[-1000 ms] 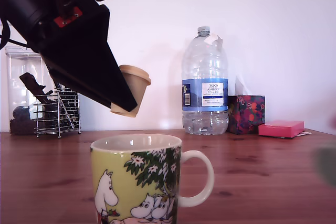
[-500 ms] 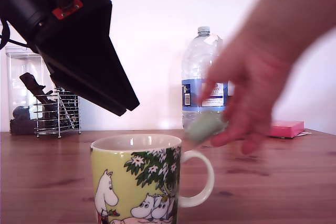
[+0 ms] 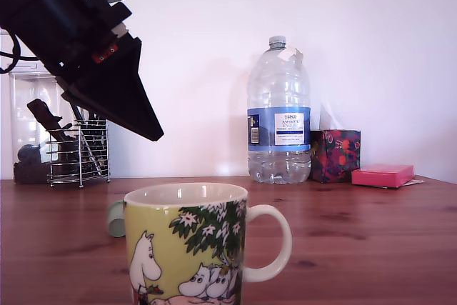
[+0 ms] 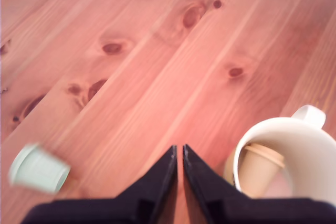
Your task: Pick up the coffee capsules from the table one by one and drop them inside the nearest coffee cup
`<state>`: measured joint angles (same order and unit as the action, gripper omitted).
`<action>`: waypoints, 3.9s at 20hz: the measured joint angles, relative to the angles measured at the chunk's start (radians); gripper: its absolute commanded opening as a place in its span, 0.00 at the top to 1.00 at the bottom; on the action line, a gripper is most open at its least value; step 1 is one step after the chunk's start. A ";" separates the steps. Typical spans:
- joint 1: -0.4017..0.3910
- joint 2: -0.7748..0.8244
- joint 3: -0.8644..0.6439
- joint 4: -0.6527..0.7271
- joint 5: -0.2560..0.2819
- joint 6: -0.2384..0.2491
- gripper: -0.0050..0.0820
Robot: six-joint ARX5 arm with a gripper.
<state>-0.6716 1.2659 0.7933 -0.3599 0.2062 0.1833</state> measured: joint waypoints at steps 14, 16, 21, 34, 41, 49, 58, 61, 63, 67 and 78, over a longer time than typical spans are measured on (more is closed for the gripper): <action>0.000 -0.019 -0.047 0.077 0.028 -0.076 0.96; 0.000 -0.087 -0.128 0.058 0.027 -0.076 0.96; 0.000 -0.382 -0.233 0.027 -0.001 -0.113 0.96; 0.000 -0.426 -0.242 -0.061 -0.040 -0.048 0.95; 0.000 -0.341 -0.242 -0.134 -0.026 0.087 0.95; 0.000 -0.327 -0.242 -0.162 -0.019 0.451 0.89; 0.000 -0.327 -0.242 -0.171 -0.022 1.048 0.81; 0.000 -0.324 -0.242 -0.169 -0.021 1.197 0.69; 0.000 -0.303 -0.242 -0.157 -0.010 1.215 0.38; 0.000 -0.217 -0.242 -0.109 0.013 1.224 0.20; 0.000 0.029 -0.197 -0.059 0.013 1.313 0.20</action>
<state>-0.6716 1.2945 0.5964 -0.4187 0.2192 1.4967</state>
